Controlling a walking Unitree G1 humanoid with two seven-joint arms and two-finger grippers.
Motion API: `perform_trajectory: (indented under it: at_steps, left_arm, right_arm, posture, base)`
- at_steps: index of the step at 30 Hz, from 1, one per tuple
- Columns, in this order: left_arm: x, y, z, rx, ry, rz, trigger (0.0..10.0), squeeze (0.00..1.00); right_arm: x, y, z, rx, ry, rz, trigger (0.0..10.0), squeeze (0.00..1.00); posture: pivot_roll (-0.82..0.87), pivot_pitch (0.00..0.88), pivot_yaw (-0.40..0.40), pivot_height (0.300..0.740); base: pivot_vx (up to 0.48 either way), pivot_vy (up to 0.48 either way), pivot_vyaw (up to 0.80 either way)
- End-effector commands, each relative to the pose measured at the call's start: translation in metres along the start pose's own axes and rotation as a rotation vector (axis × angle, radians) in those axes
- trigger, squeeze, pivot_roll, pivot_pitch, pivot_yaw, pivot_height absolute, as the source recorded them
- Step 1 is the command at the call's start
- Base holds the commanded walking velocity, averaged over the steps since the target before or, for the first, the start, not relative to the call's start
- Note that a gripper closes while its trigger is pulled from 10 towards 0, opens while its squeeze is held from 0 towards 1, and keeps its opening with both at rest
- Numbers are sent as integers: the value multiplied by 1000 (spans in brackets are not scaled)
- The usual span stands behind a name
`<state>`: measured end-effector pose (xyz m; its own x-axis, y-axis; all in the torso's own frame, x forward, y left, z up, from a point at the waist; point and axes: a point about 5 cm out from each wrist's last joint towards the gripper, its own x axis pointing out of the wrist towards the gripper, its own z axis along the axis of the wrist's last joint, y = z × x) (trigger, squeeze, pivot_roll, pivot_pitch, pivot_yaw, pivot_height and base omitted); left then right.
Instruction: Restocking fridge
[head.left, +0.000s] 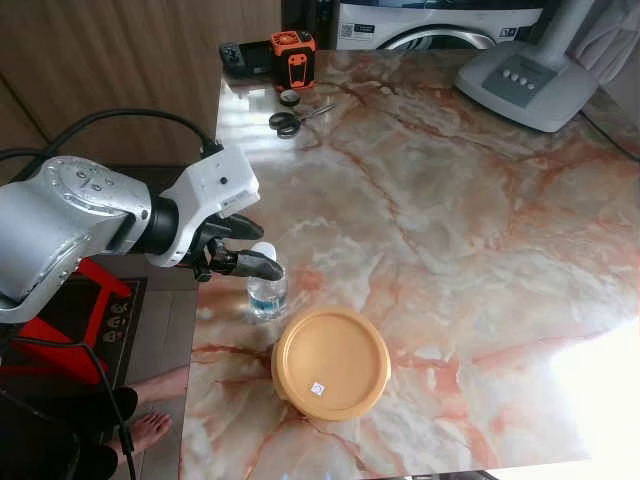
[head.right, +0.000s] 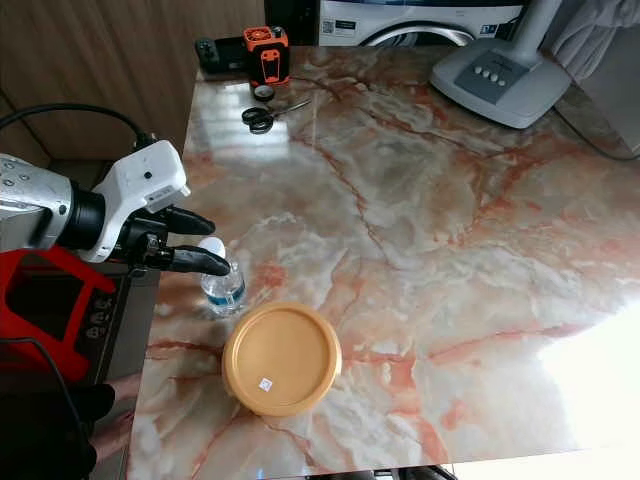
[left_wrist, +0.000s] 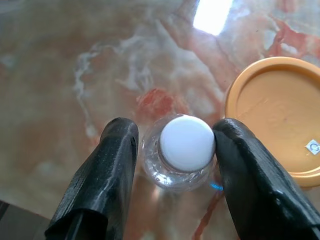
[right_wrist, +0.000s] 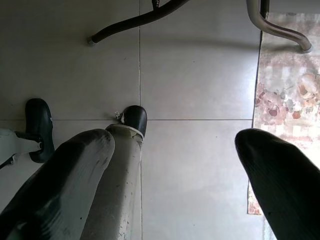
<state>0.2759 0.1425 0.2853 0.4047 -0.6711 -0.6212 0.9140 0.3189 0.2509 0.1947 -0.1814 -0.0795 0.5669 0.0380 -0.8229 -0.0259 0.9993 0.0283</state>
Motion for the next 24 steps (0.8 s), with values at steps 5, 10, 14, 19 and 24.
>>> perform_trajectory:
  at_steps: [5,10,14,19,24]
  left_arm:
    - [-1,-4,2,38,12,-36,10000,0]
    - [-1,-7,-1,46,24,-48,10000,0]
    - [-3,-5,-2,45,43,-36,8157,0]
    - [-5,-5,-5,43,64,-44,9059,0]
    - [-5,-6,-5,47,63,-54,8314,0]
  right_arm:
    - [-1,-1,-11,17,35,-1,10000,0]
    - [-1,-1,-11,15,36,0,10000,0]
    - [-2,-1,-11,14,37,0,10000,0]
    - [-2,-1,-11,15,36,0,10000,0]
    - [-2,-1,-11,14,36,1,10000,0]
  posture:
    - [138,199,-56,740]
    - [135,202,-55,740]
    - [139,203,-56,740]
    - [139,205,-54,740]
    - [138,207,-55,740]
  base:
    - [0,0,0]
    - [0,0,0]
    - [0,0,0]
    - [0,0,0]
    - [0,0,0]
